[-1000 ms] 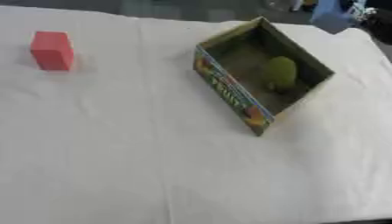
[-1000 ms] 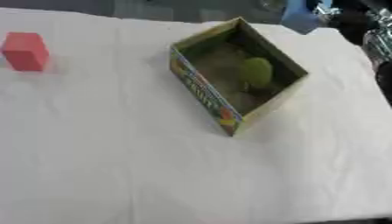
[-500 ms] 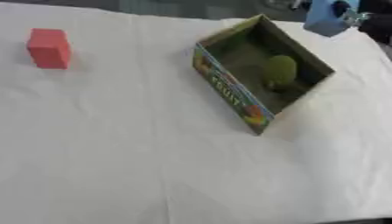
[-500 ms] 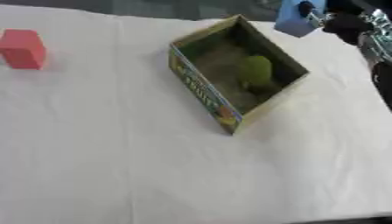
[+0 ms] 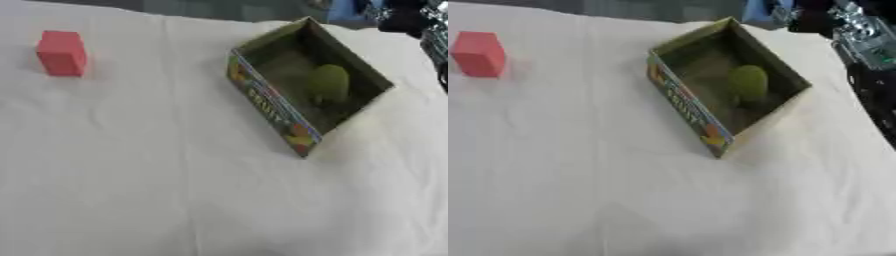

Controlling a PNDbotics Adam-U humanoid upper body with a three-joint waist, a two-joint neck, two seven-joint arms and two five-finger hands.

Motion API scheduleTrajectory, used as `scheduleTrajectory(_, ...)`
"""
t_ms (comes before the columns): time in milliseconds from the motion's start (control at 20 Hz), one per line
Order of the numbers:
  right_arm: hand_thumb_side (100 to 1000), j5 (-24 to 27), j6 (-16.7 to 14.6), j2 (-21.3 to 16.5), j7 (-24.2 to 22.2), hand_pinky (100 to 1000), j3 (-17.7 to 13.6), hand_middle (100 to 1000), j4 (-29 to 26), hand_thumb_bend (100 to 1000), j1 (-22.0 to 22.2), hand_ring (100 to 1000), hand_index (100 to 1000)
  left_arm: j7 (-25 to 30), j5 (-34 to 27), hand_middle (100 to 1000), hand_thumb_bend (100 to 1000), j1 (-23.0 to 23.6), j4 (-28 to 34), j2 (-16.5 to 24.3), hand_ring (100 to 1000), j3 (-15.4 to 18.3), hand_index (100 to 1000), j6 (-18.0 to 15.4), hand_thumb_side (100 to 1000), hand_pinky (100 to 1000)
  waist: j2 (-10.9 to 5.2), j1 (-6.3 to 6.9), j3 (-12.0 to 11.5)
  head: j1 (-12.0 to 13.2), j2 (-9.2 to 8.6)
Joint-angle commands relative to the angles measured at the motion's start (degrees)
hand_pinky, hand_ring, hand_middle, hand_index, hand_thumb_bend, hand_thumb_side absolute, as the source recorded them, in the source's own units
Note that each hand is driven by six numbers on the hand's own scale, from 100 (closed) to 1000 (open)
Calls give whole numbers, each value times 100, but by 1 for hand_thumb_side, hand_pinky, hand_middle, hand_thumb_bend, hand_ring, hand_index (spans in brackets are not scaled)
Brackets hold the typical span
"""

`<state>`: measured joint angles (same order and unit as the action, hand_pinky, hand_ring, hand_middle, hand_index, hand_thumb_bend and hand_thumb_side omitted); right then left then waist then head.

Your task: Pick up the objects with one hand, pass them to the other hand, and then place them into the box on the other side of the table.

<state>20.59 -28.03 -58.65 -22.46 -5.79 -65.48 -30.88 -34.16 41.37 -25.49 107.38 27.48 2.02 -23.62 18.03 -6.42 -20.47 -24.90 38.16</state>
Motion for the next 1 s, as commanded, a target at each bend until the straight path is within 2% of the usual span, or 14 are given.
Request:
scheduleTrajectory(50, 198, -485, -305, -146, 131, 911, 6, 476, 194, 100, -139, 928, 526, -10, -41, 739, 436, -110, 133, 54, 615, 2, 738, -10, 216, 634, -19, -34, -31, -79, -88)
scheduleTrajectory(250, 207, -1009, -510, -92, 428, 907, 35, 552, 296, 100, -112, 966, 597, -154, -63, 736, 427, -109, 152, 62, 618, 24, 731, 0, 205, 636, -9, -41, -53, -68, -69)
scheduleTrajectory(350, 219, -1258, -558, -83, 494, 911, 63, 631, 237, 100, -90, 1000, 655, -151, -45, 738, 422, -107, 127, 68, 618, 22, 730, 27, 210, 637, -7, -43, -49, -56, -62)
scheduleTrajectory(550, 236, -1893, -822, -38, 506, 926, 93, 810, -6, 100, -33, 1000, 773, -196, -8, 734, 424, -118, 124, 39, 620, 32, 721, 99, 201, 647, -3, -29, -36, 6, -19)
scheduleTrajectory(700, 238, -2229, -992, -5, 613, 928, 93, 826, -108, 100, -1, 1000, 785, -225, 26, 734, 424, -116, 116, 32, 621, 30, 721, 133, 201, 647, -1, -19, -29, 44, -10)
scheduleTrajectory(750, 196, -2306, -1068, 0, 591, 1000, 131, 1000, -160, 100, 7, 1000, 1000, -238, 29, 725, 426, -117, 118, 37, 615, 27, 713, 130, 190, 643, -2, -9, -29, 40, 3)
scheduleTrajectory(1000, 145, -2591, -1632, 14, 265, 1000, 164, 1000, -317, 100, 69, 1000, 1000, -356, 38, 724, 422, -85, 69, 91, 616, 27, 709, 73, 186, 643, -19, 22, 20, 43, 46)
